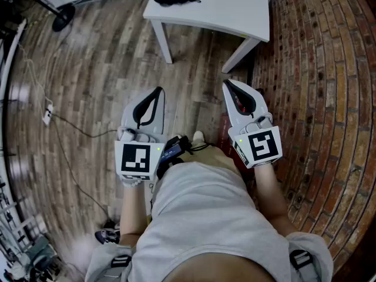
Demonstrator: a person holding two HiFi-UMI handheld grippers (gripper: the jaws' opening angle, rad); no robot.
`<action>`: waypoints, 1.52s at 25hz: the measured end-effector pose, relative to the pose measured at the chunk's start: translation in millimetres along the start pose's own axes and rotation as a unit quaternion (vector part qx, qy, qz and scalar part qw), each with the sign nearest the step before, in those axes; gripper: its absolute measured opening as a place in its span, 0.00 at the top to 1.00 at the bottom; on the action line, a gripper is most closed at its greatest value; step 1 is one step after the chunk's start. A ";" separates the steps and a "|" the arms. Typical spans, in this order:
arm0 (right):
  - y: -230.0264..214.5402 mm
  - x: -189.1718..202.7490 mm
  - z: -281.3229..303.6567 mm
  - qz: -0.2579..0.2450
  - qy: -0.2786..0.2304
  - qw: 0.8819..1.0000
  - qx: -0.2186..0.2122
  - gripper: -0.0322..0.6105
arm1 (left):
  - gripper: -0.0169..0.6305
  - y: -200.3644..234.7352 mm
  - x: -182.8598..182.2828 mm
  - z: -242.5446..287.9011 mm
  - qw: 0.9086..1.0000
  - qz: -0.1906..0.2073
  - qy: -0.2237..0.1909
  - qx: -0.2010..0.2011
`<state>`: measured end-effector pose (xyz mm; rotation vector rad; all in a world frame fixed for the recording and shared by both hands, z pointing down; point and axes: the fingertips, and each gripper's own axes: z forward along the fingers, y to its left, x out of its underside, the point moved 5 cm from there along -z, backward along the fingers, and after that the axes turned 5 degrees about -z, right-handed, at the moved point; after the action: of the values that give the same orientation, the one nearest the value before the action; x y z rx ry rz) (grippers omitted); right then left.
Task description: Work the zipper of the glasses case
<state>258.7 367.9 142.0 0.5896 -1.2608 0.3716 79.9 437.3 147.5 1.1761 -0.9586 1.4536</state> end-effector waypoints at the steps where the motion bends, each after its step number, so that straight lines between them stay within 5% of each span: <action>1: -0.7 -0.2 0.5 0.000 -0.001 1.000 0.000 0.95 | 0.95 -0.4 -0.6 0.8 1.000 -0.001 -0.002 0.001; 12: -0.6 1.9 2.6 0.005 -0.002 1.000 0.002 0.95 | 0.95 -1.9 -3.8 4.4 1.000 0.001 -0.010 0.009; 20: -6.6 5.9 3.3 0.065 -0.005 0.998 0.017 0.95 | 0.96 -0.9 3.6 6.1 1.000 0.010 0.012 0.000; 22: -4.5 7.2 4.8 0.067 -0.003 0.998 0.014 0.85 | 0.84 -1.1 5.0 7.2 1.000 0.007 0.017 0.004; 28: 2.0 6.3 10.0 0.073 -0.003 0.997 0.017 0.73 | 0.82 6.7 3.0 5.7 1.000 0.000 0.004 0.007; 38: 15.7 -1.6 23.1 0.071 -0.017 0.997 0.038 0.73 | 0.82 32.3 3.4 -11.4 1.000 0.009 -0.011 0.010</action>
<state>231.4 366.6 148.1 0.5748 -1.3294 0.5328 45.9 442.7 148.5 1.2034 -0.9749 1.4703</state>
